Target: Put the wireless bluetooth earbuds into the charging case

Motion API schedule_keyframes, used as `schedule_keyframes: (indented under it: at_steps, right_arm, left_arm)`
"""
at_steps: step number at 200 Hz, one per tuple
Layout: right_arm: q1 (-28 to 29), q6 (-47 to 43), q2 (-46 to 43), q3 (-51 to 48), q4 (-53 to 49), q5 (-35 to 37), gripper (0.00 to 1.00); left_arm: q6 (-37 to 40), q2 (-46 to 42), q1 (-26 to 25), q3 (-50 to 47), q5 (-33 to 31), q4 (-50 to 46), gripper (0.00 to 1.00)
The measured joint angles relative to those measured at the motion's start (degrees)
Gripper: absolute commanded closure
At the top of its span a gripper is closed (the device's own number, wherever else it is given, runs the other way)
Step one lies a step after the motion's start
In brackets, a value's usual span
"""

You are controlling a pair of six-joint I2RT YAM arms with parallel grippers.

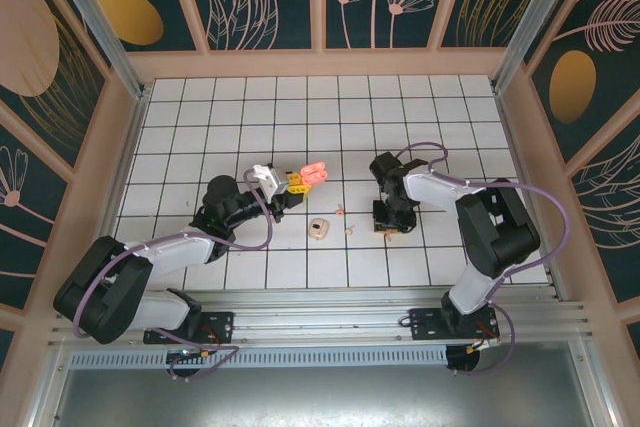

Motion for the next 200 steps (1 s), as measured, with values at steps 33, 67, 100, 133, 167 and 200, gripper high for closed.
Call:
schedule_keyframes:
  at_steps: [33,67,100,133,167,200]
  right_arm:
    - [0.0,0.1,0.1,0.0,-0.1,0.2,0.70]
    - [0.0,0.5,0.1,0.0,-0.1,0.4,0.74]
    - [0.0,0.9,-0.5,-0.7,0.5,0.4,0.71]
    - [0.1,2.0,-1.1,-1.4,1.6,0.1,0.66]
    - [0.0,2.2,-1.2,-1.6,1.8,0.3,0.71]
    - [0.0,2.4,-1.7,-1.9,1.9,0.6,0.72]
  left_arm:
    - [0.2,0.0,0.0,0.0,0.0,0.0,0.94]
    - [0.2,0.0,0.0,0.0,0.2,-0.1,0.94]
    - [0.2,0.0,0.0,0.0,0.4,-0.2,0.94]
    - [0.2,0.0,0.0,0.2,0.4,-0.5,0.94]
    - [0.2,0.0,0.0,0.9,0.4,-1.3,0.94]
    - [0.6,-0.3,0.0,0.9,0.4,-1.6,0.94]
